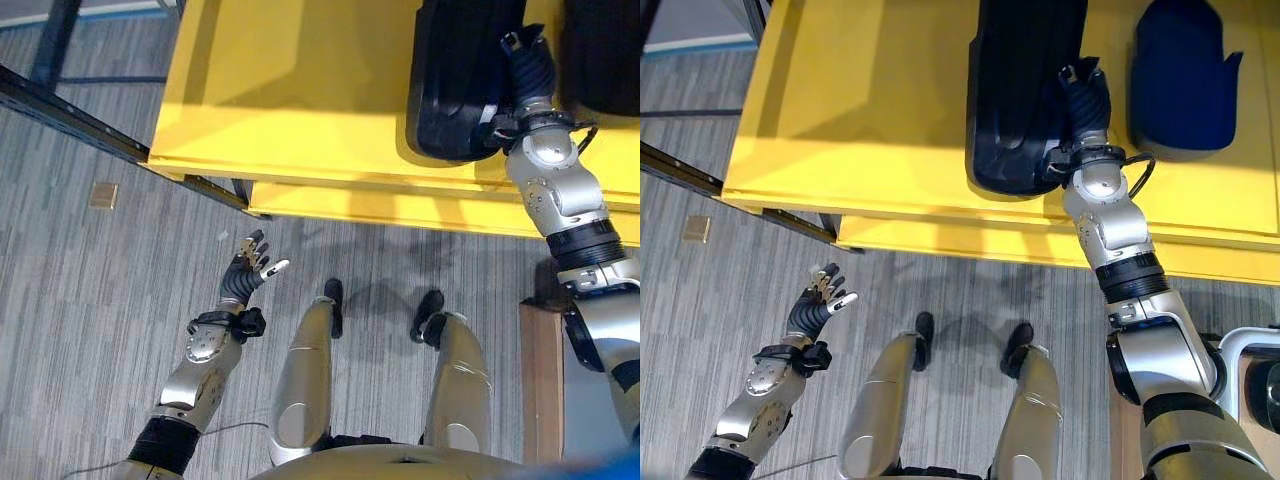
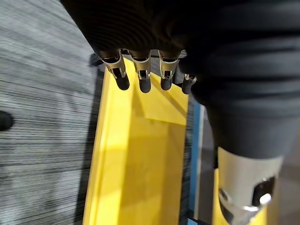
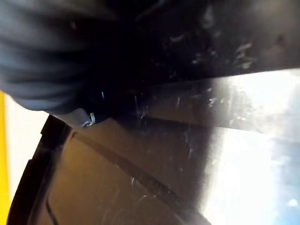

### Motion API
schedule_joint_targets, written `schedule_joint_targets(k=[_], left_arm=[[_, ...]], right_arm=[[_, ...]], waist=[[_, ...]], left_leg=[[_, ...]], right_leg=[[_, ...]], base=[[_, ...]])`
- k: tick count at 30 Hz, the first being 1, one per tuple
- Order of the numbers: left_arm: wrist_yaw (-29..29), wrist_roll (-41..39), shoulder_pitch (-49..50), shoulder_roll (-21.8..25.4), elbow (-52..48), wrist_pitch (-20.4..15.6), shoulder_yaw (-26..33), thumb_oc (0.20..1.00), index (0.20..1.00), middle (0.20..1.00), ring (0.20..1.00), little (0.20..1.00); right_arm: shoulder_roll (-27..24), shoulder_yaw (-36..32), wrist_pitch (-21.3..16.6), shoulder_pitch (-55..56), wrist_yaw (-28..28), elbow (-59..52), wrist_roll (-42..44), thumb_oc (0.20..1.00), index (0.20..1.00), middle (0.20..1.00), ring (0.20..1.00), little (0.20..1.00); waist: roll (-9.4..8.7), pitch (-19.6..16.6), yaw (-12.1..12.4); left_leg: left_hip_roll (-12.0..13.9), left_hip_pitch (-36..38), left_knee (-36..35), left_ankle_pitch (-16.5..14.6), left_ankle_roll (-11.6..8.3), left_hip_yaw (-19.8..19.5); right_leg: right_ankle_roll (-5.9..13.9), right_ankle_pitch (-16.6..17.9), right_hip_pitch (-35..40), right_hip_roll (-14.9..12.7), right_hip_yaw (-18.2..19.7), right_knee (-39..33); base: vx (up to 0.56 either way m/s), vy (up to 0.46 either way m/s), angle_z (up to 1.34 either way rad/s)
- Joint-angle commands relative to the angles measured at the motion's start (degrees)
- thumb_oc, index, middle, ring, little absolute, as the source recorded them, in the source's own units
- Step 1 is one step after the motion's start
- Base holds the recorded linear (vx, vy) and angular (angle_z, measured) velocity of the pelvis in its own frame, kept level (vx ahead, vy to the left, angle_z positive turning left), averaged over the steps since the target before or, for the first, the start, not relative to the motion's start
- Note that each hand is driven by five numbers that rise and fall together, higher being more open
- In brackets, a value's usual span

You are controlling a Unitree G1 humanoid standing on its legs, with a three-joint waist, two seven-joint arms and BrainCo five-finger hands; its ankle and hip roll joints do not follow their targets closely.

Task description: Move parts from the plastic box to the shelf.

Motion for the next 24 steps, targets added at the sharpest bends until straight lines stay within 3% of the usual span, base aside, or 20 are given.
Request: schedule_joint_targets(k=[1, 8, 13, 24], left_arm=[[1.6, -0.6, 3.1, 1.0, -2.3, -3.1, 0.0, 1.0, 1.0, 1.0, 1.0, 1.0], [2.6, -1.8, 1.4, 0.9, -0.7, -4.1, -0.9, 1.0, 1.0, 1.0, 1.0, 1.0], [2.7, -2.9, -0.4, 1.6, -0.2, -5.1, -2.5, 1.0, 1.0, 1.0, 1.0, 1.0], [2.8, -4.5, -2.3, 3.0, -0.1, -5.8, -4.1, 1.0, 1.0, 1.0, 1.0, 1.0]], right_arm=[[-2.7, -2.4, -7.1, -5.1, -1.9, -2.0, 2.0, 0.2, 0.2, 0.2, 0.2, 0.2], [-5.0, -0.9, -7.6, -11.2, -3.1, 3.6, 2.6, 0.2, 0.2, 0.2, 0.2, 0.2], [-6.8, 4.5, -6.7, -20.1, -1.9, 13.2, 3.2, 0.2, 0.2, 0.2, 0.2, 0.2], [-5.2, 10.1, -4.8, -30.2, -0.3, 29.3, 4.9, 0.2, 0.2, 0.2, 0.2, 0.2]], waist=[[-0.55, -5.9, 0.6], [-0.47, -5.0, 0.5], [-0.81, -4.6, 0.8], [-1.0, -4.4, 1.9]], left_leg=[[4.6, 1.8, -2.9, 0.4, -4.1, -1.4], [4.4, 0.1, -1.7, -0.2, -4.0, -1.6], [4.3, 0.3, -2.2, -0.2, -4.18, -1.5], [3.9, 1.0, -3.4, 0.0, -4.31, -2.3]], right_leg=[[8.32, 0.4, 3.3, -3.7, 3.2, -4.4], [8.2, -0.3, 0.9, -3.9, 4.3, -3.1], [8.16, -0.4, 0.8, -3.7, 4.6, -3.5], [8.16, -0.4, 2.4, -3.1, 4.1, -4.9]], base=[[0.05, 0.017, 0.04], [0.01, 0.006, -0.03], [0.02, 0.0, -0.01], [0.02, -0.002, 0.0]])
